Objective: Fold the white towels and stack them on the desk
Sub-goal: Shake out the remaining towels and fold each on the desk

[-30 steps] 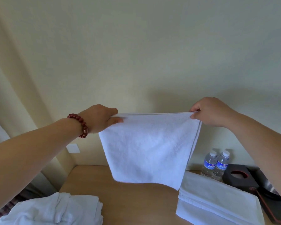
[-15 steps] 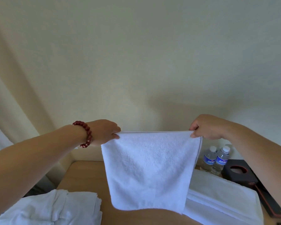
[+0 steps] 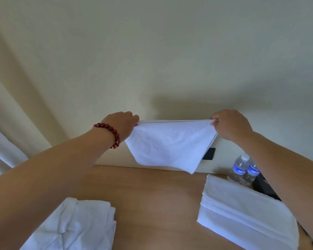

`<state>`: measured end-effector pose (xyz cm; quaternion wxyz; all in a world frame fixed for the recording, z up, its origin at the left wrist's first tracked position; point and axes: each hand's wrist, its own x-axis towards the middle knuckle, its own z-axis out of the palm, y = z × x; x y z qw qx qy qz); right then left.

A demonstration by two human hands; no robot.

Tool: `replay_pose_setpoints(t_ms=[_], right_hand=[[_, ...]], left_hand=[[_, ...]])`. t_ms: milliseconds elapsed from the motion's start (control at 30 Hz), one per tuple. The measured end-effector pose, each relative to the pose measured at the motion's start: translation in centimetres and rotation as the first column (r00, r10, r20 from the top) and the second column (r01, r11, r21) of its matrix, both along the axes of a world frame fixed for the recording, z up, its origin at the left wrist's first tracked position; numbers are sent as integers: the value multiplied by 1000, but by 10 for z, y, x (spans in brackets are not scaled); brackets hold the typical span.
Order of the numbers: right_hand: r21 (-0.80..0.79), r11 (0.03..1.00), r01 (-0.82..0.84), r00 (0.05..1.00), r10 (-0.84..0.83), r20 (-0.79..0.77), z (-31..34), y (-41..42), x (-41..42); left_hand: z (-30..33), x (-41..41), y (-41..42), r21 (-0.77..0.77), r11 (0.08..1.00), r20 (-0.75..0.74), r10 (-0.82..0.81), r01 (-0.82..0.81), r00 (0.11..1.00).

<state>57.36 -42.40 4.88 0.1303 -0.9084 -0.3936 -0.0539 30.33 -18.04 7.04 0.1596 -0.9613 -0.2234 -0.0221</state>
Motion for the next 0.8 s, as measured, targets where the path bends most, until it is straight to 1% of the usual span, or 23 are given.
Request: replay_pose_setpoints(t_ms=[67,133,233,333,433,467,500,567,667,800], right_hand=[[10,1000,0,1000,0,20,-17,-6,-8],[2,999,-34,999,34,40,-44,-18,-21],[-8,997,-71,998,71,-1,-103,-39,-42],[-82,991,-105,994,103,-34,-172,-65,-70],[-176,974,-145,984,124,-124,-236,-98,-101],[-201,966,-164,978,132,-160,-253,-109,-111],[-206,962,-181,970,140,-198,-268,-118,-120],[-205,952,-226,947,166,-277,-290,-136,-136],[-220,941,-258,914,164,-370,-319,-161,-159],[-263,919,-293,874,145,-464,-355,-193,-184]], left_hand=[[-14,-5,-7,22,999,-12,26,-26,1000],[-34,-12,-16,25,997,-37,71,-70,997],[-77,-29,-31,18,994,-156,105,-104,982],[-134,-50,-55,-48,993,-270,90,-106,959],[-197,-77,-87,-143,978,-414,80,-152,907],[-215,-86,-97,-171,970,-438,84,-175,895],[-231,-94,-107,-205,962,-430,76,-179,900],[-256,-110,-124,-238,962,-408,28,-136,913],[-298,-137,-155,-291,939,-504,12,-183,864],[-332,-168,-192,-384,896,-519,-10,-223,855]])
